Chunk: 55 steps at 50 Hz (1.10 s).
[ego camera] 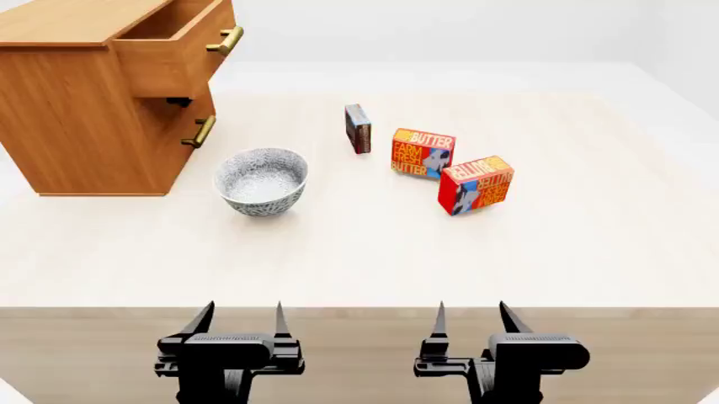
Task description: Put the chocolate pudding in the top drawer of the cabinet and close it.
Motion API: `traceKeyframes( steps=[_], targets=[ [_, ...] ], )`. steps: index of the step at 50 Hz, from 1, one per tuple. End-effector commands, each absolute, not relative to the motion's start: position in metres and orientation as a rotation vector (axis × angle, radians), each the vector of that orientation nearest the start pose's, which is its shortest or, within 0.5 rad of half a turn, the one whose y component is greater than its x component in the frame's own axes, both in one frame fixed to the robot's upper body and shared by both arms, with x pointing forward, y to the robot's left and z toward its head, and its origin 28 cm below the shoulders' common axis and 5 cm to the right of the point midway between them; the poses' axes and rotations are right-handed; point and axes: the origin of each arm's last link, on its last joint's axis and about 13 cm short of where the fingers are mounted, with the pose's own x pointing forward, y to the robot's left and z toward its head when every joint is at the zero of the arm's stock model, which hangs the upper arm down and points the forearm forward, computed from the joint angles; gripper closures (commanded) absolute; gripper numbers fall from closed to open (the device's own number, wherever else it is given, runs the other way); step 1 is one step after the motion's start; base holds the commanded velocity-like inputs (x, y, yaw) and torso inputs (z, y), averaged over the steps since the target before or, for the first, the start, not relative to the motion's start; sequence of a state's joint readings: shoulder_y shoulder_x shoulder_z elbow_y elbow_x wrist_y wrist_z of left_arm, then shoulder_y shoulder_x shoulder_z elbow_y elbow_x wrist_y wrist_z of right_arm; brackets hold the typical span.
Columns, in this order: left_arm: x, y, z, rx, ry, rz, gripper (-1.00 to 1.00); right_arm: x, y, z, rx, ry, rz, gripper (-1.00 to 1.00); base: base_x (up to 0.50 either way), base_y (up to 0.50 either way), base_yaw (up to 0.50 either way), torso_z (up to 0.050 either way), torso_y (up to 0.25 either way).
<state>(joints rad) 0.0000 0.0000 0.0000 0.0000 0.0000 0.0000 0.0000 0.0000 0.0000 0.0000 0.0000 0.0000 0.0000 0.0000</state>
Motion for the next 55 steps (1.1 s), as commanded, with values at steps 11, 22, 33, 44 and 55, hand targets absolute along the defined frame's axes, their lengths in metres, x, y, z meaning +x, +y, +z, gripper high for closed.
traceKeyframes(
  steps=[11, 22, 33, 44, 55],
  targets=[
    [0.21, 0.206, 0.013, 0.005, 0.0, -0.001, -1.0, 0.209, -0.097, 0.012, 0.009, 0.003, -0.005, -1.0, 0.0, 0.0, 0.0, 0.0, 0.0],
    [0.209, 0.207, 0.013, -0.013, -0.011, 0.002, -1.0, 0.21, -0.096, 0.012, 0.015, 0.001, -0.003, -1.0, 0.0, 0.0, 0.0, 0.039, 0.0],
    [0.21, 0.207, 0.013, -0.011, -0.009, 0.0, -1.0, 0.21, -0.096, 0.012, 0.015, 0.001, -0.002, -1.0, 0.0, 0.0, 0.0, 0.05, 0.0],
    [0.215, 0.215, 0.057, -0.014, -0.052, -0.013, -1.0, 0.224, -0.097, 0.039, 0.015, -0.04, -0.019, -1.0, 0.0, 0.0, 0.0, 0.05, 0.0],
    [0.228, 0.23, 0.138, 0.016, -0.124, -0.053, -1.0, 0.254, -0.104, 0.118, 0.016, -0.158, -0.027, -1.0, 0.0, 0.0, 0.0, 0.05, 0.0]
  ],
)
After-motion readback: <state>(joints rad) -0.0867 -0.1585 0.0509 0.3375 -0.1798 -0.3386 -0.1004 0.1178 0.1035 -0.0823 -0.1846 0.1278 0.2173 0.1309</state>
